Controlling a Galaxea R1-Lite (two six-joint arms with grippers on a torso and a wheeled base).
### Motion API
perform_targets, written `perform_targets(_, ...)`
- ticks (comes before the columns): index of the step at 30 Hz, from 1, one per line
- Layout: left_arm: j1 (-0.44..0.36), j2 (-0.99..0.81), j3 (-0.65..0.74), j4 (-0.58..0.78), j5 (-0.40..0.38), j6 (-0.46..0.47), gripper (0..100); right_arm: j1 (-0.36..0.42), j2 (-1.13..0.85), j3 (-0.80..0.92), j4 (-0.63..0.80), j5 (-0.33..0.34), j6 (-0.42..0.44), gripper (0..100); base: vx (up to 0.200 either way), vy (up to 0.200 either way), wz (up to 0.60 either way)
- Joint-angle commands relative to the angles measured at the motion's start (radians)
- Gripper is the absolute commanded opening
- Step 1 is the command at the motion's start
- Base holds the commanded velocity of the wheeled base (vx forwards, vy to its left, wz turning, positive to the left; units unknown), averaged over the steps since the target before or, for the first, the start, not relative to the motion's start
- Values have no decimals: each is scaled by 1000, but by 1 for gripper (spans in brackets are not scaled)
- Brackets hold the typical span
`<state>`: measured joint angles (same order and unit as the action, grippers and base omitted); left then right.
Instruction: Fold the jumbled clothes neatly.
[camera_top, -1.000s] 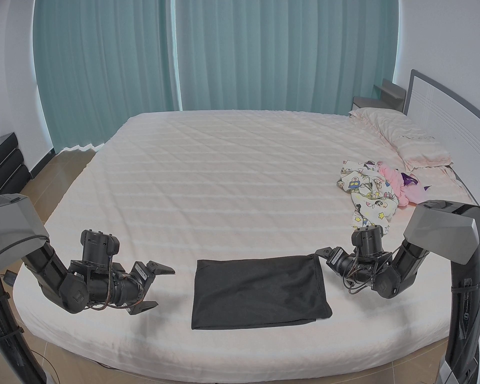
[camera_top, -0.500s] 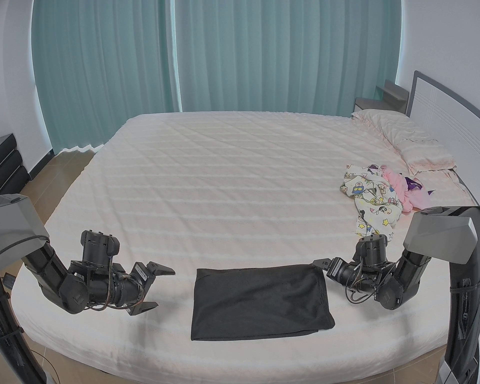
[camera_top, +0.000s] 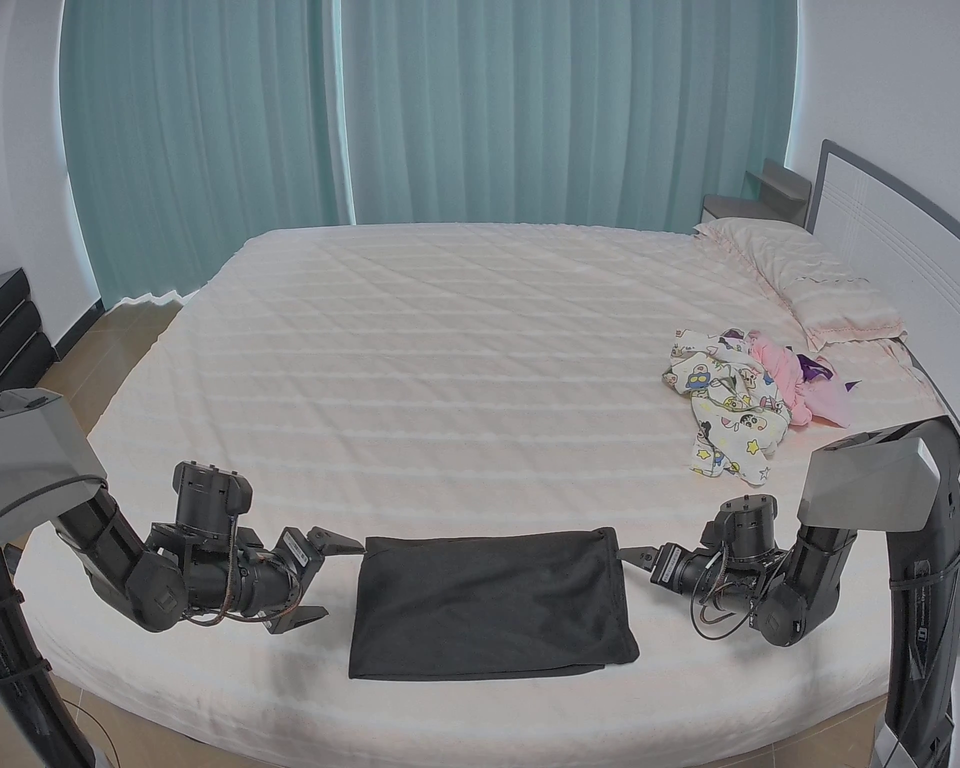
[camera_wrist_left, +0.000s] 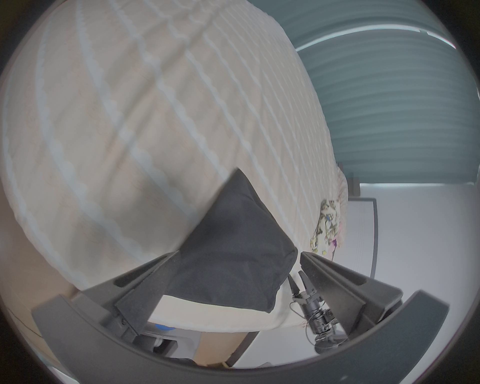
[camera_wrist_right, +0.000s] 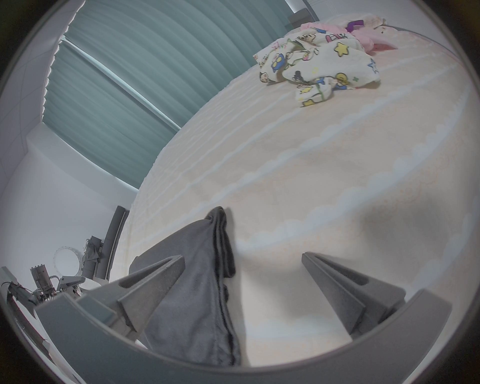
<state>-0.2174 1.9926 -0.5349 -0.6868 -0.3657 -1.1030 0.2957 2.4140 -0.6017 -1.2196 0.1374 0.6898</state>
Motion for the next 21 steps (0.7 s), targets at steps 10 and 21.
perform_targets(10, -42, 178, -17, -71, 238, 285, 100, 71, 60, 10, -41, 1, 4, 100, 0, 0, 0)
perform_targets(21, -40, 267, 58, -306, 278, 405, 100, 106, 91, 16, -101, -2, 7, 100, 0, 0, 0)
